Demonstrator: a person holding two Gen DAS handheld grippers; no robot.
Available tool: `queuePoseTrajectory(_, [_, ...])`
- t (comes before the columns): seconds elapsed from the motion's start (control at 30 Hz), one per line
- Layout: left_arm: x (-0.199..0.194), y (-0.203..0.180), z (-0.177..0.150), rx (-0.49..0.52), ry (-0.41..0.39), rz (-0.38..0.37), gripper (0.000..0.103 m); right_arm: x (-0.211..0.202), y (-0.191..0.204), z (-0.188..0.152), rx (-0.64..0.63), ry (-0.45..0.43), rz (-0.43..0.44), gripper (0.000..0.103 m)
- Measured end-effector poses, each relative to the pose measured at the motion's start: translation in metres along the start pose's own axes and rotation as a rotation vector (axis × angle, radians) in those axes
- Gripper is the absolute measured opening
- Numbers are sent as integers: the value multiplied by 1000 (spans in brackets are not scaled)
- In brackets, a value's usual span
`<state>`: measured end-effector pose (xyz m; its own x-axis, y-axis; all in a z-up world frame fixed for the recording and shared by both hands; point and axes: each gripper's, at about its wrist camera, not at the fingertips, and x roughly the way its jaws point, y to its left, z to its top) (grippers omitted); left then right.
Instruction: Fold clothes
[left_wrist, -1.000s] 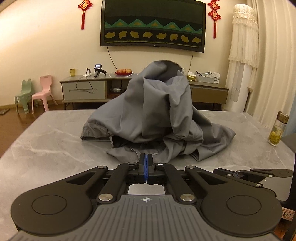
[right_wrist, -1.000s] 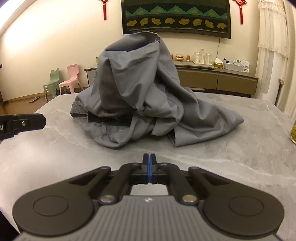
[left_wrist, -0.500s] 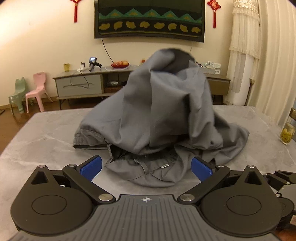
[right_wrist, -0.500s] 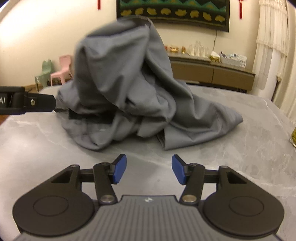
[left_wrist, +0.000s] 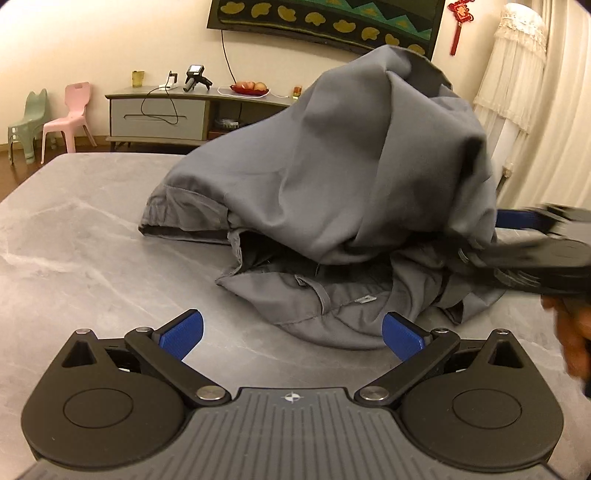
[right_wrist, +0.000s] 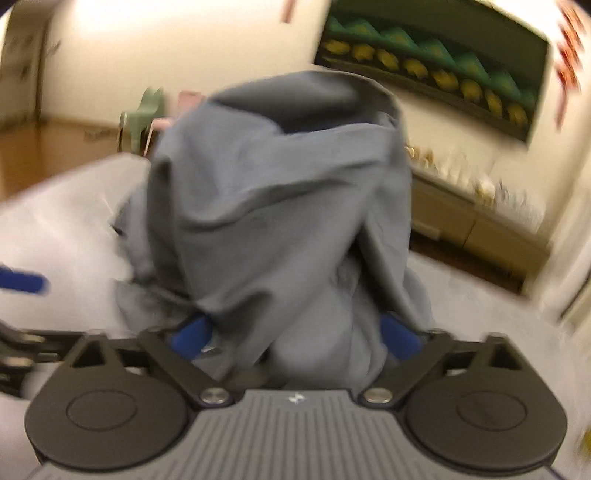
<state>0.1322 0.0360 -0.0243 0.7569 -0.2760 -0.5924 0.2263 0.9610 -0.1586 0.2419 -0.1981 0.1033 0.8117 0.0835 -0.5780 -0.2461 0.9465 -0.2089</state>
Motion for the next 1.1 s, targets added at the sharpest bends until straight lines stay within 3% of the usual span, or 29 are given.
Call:
queuePoseTrajectory(0.03, [1, 0, 0, 7, -7, 7, 102, 8, -4, 0, -4, -5, -3, 19])
queuePoseTrajectory(0.13, [-1, 0, 0, 32, -70, 54, 102, -23, -40, 14, 199, -99, 99, 9])
queuePoseTrajectory(0.23, [5, 0, 0, 21, -109, 83, 102, -112, -80, 36, 275, -350, 236, 8])
queuePoseTrajectory(0.3, [17, -5, 1, 25, -106, 96, 102, -132, -103, 26, 337, -422, 238, 8])
queuePoseTrajectory(0.37, [30, -12, 1, 42, -94, 106, 102, -113, -118, 8, 388, -352, 160, 8])
queuePoseTrajectory(0.5, [43, -36, 3, 108, -76, 108, 102, -37, -150, -36, 562, -46, 76, 9])
queuePoseTrajectory(0.57, [45, -39, 10, 81, -67, 77, 102, -32, -155, -45, 578, -24, 62, 17])
queuePoseTrajectory(0.7, [64, -14, 31, -153, -2, 8, 102, -32, -158, -55, 578, -18, 50, 17])
queuePoseTrajectory(0.77, [77, -3, 45, -213, 24, -2, 100, -34, -154, -58, 558, -19, 44, 17])
queuePoseTrajectory(0.83, [85, 2, 63, -204, 16, -39, 67, -32, -152, -60, 542, -12, 39, 16])
queuePoseTrajectory(0.87, [82, 4, 73, -202, -1, -53, 41, -31, -151, -61, 527, -4, 35, 15])
queuePoseTrajectory(0.9, [74, 6, 83, -204, -31, -61, 23, -30, -146, -56, 469, 6, 18, 14])
queuePoseTrajectory(1.07, [34, 15, 134, -210, -185, -106, 21, -26, -120, -30, 181, 53, -65, 15])
queuePoseTrajectory(1.1, [30, 16, 139, -215, -180, -113, 27, -26, -117, -32, 156, 62, -70, 15])
